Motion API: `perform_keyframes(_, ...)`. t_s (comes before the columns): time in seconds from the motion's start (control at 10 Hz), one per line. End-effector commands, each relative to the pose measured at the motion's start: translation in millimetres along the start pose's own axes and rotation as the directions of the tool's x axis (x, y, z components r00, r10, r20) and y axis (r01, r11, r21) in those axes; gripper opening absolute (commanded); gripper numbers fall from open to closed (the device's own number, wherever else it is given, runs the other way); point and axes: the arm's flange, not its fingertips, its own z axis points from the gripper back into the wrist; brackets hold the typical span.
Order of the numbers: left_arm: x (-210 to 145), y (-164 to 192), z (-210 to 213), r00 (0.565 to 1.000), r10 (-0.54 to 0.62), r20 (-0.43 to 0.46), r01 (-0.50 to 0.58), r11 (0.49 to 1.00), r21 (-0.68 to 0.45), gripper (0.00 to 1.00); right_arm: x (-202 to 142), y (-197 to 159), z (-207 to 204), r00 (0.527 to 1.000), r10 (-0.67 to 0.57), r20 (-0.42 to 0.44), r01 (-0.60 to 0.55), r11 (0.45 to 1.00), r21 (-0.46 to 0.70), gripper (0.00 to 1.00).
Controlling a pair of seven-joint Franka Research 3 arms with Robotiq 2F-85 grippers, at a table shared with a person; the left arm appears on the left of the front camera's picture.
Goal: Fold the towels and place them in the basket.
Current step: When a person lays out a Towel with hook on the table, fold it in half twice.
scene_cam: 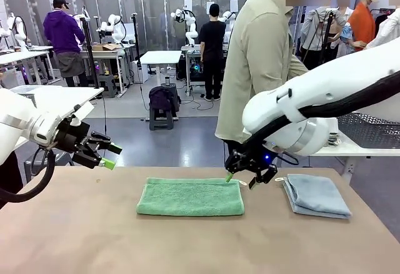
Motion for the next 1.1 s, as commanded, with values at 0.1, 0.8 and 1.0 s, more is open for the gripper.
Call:
perform_keyframes(0.1,1.0,-0.6,1.4,1.0,0.01,0.01,-0.01,1.0,-0.005,0.9,23.0,5.9,-23.4,0.998,-0.069,0.009,0.069,0.996,-0.063,0.82)
perform_keyframes(0.8,1.0,-0.6,1.4,1.0,0.01,0.01,-0.01,1.0,-0.005,0.9,24.1,6.6,-71.1,0.992,-0.073,0.101,0.091,0.979,-0.184,0.82)
perform_keyframes(1.0,1.0,-0.6,1.4,1.0,0.01,0.01,-0.01,1.0,-0.005,0.9,25.3,5.7,-77.6,0.989,-0.07,0.128,0.094,0.975,-0.2,0.82)
